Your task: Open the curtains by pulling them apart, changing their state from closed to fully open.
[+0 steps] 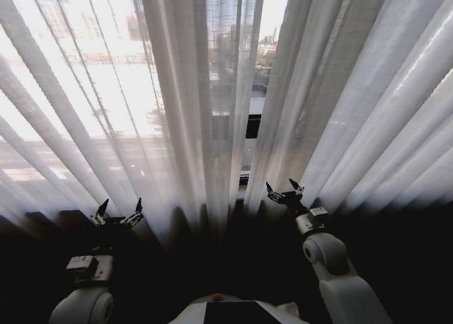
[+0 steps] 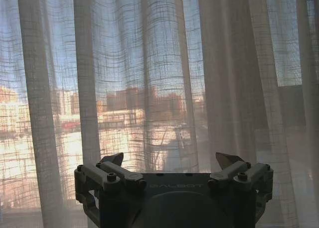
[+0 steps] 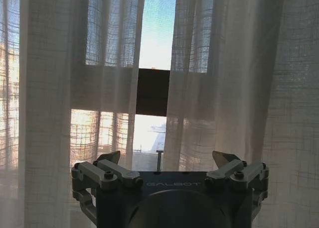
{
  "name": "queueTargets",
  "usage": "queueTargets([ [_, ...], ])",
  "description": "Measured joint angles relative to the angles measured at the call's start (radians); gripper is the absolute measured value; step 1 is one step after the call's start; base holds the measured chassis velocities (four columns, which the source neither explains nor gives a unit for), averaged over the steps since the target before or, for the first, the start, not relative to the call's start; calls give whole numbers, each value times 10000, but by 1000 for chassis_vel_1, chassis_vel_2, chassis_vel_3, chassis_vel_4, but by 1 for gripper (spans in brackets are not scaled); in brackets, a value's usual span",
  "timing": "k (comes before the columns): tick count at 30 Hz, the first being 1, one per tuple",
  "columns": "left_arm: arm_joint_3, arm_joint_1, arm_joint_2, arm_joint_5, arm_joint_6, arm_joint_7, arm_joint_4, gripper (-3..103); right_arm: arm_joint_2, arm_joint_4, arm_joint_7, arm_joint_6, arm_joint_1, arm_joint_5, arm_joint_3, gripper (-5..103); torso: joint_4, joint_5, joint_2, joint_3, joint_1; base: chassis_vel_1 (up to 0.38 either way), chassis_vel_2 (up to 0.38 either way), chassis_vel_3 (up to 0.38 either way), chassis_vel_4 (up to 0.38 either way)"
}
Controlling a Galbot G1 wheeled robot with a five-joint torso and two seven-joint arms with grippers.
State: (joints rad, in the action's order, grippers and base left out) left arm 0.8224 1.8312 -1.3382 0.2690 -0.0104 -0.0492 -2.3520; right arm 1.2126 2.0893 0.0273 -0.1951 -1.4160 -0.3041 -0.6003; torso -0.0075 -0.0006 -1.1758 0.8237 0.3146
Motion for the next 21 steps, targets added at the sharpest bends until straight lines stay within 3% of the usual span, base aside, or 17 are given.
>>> queueTargets([
  [10,-3,29,-31,-28,30,-4,-24,100,5,-34,-2,12,-3,37,35,100,-2,12,-5,-3,-12,-65,43,65,-40],
  [21,10,73,-95,-53,92,-4,-34,100,10,-253,-91,-31,202,-44,112,100,-2,5,3,4,6,-186,193,199,-197],
])
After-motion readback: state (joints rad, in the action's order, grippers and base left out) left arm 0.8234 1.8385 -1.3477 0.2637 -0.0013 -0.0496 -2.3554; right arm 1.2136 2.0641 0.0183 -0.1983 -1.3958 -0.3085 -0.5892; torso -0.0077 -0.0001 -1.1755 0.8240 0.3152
